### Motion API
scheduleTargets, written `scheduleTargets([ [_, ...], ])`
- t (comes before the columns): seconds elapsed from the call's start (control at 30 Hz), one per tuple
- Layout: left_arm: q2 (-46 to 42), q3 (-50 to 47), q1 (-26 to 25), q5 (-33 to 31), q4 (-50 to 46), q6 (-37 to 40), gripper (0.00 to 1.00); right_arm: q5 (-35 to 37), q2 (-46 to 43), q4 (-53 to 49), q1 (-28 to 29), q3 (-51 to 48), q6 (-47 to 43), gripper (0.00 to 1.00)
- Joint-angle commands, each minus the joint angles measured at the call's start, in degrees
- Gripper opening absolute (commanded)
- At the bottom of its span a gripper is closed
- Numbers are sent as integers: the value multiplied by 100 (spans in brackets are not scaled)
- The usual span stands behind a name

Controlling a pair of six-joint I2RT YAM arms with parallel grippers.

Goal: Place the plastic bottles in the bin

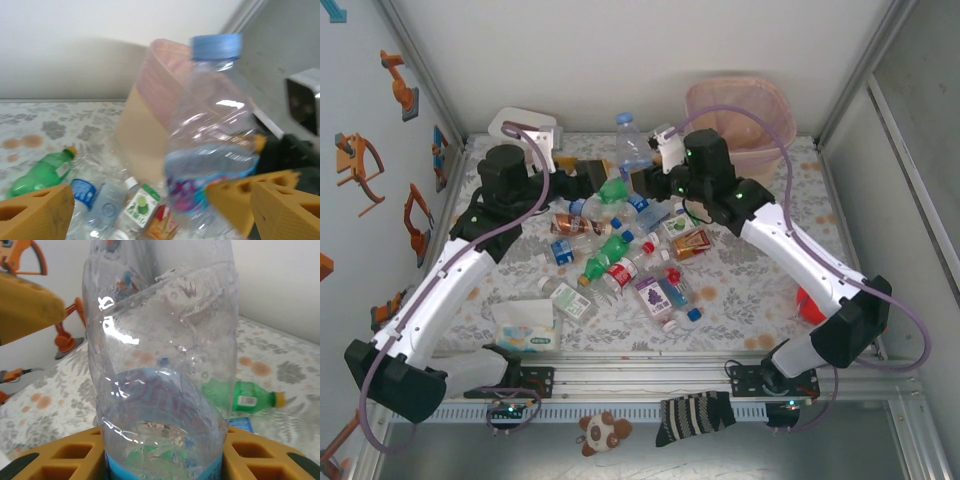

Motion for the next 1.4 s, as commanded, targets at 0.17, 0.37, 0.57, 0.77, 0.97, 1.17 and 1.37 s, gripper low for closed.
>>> scheduleTargets([
  [0.17,-80,304,1095,-42,-1481,340,90,659,-299,-853,-781,938,-431,44],
  [0.37,-30,259,1894,313,-2006,743,90,852,-95,-1233,-1578,1507,-421,43],
  [0.57,154,52,2332,231,-2117,1115,90,1247,674,-1997,-2179,2547,-599,43],
  [0.77,383,-136,2585,-10,-2188,1211,89,1587,1717,-2951,-2608,3725,-512,42],
  [0.97,423,-410,2606,-76,-2055,1052,89,1979,2682,-3734,-2779,4567,-550,42],
  [1.17,526,-414,2639,-219,-2210,1002,89,2196,3362,-4381,-2943,4964,-656,42],
  [1.37,479,-529,2665,-145,-2137,903,89,2200,3827,-4578,-3013,4962,-861,42],
])
